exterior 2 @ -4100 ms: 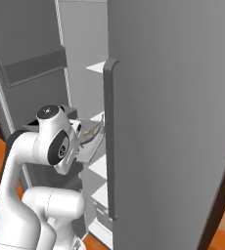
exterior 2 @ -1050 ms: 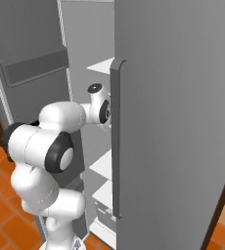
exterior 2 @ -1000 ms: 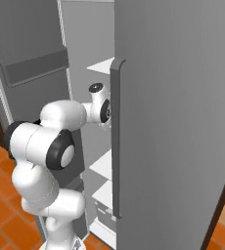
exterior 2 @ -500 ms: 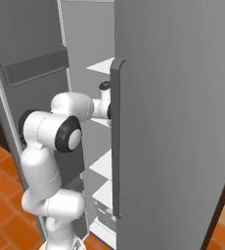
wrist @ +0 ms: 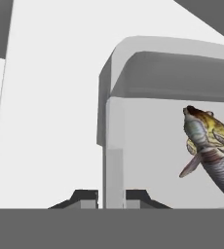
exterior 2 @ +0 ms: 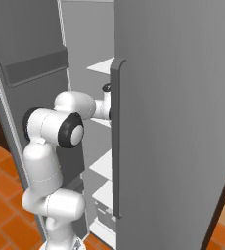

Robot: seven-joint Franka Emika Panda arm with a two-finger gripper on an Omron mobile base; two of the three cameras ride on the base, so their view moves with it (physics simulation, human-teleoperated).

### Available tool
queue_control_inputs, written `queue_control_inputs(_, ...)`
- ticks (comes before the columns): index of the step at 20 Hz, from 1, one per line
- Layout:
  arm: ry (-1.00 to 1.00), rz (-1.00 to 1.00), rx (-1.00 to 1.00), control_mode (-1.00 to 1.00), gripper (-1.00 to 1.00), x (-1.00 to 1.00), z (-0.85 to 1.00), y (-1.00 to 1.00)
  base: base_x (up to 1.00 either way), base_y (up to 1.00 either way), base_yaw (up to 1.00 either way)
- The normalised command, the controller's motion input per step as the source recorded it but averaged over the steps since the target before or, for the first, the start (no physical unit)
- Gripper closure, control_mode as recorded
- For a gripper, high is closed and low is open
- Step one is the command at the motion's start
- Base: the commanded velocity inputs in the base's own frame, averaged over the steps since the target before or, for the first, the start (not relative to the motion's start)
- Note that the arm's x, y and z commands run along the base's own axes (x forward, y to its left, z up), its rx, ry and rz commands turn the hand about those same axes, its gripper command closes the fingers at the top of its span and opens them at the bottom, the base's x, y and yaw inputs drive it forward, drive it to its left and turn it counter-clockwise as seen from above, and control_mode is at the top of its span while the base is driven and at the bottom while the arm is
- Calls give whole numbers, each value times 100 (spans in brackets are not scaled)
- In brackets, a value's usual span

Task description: Take the meat container that has the fish and place it on the second highest rack of the freezer. Then take the vegetable container that has the tomato and squash and place it on the highest rack of the freezer.

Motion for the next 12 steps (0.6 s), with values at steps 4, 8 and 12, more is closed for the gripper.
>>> queue_control_inputs(4, 0, 0, 0, -100, 100, 0, 0, 0, 0, 0, 0)
queue_control_inputs(8, 0, 0, 0, -100, -100, 0, 0, 0, 0, 0, 0)
queue_control_inputs(12, 0, 0, 0, -100, -100, 0, 0, 0, 0, 0, 0)
